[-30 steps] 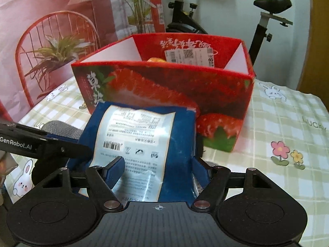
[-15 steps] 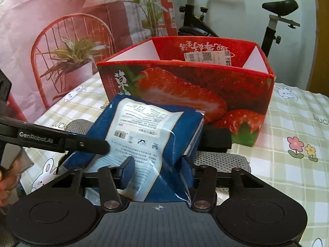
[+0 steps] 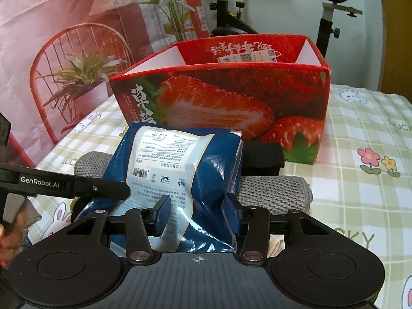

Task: Organize soft objects
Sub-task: 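Close the left gripper on the blue bag's edge, then lift the blue bag and carry it toward the red box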

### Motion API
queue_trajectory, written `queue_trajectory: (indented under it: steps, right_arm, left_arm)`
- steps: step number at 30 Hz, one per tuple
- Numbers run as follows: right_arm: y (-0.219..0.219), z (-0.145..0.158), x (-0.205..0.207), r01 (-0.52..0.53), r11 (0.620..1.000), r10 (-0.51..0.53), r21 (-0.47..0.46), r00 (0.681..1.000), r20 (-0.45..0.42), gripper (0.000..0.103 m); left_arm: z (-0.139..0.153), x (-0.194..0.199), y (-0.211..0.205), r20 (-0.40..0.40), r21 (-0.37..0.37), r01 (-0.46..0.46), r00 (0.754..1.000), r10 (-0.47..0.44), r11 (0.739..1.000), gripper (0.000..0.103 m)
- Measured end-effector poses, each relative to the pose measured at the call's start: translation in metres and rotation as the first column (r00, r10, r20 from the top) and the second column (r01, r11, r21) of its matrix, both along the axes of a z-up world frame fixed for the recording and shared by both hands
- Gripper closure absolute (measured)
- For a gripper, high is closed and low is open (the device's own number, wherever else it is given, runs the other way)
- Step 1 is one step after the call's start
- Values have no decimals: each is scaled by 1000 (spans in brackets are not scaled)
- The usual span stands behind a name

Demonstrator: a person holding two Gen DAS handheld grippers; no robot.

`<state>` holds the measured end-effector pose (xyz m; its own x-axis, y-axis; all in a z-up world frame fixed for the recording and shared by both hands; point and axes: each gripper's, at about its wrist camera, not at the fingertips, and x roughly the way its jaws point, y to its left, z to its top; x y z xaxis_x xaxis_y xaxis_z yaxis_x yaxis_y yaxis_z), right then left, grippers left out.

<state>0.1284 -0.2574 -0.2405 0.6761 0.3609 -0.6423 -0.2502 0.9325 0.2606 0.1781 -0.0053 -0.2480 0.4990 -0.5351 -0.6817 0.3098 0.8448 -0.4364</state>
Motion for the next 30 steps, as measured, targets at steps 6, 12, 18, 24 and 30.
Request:
queue_trajectory:
  steps: [6, 12, 18, 24, 30]
  right_arm:
    - [2, 0, -2, -7, 1000, 7, -2, 1000, 1, 61]
    - [2, 0, -4, -5, 1000, 5, -4, 1000, 5, 65]
    - [2, 4, -8, -9, 1000, 10, -25, 999, 36, 74]
    - [-3, 23, -15, -12, 1000, 13, -10, 995, 99, 78]
    - [-14, 58, -12, -16, 1000, 15, 1, 979, 202, 78]
  left_arm:
    - [-1, -1, 1, -3, -8, -2, 1000, 2, 1000, 73]
    - [0, -2, -1, 5, 7, 3, 1000, -3, 1000, 74]
    - [11, -10, -8, 61, 56, 25, 998, -29, 998, 78]
    - [36, -18, -6, 142, 20, 39, 989, -41, 999, 83]
    - [72, -18, -4, 242, -27, 65, 969, -57, 998, 83]
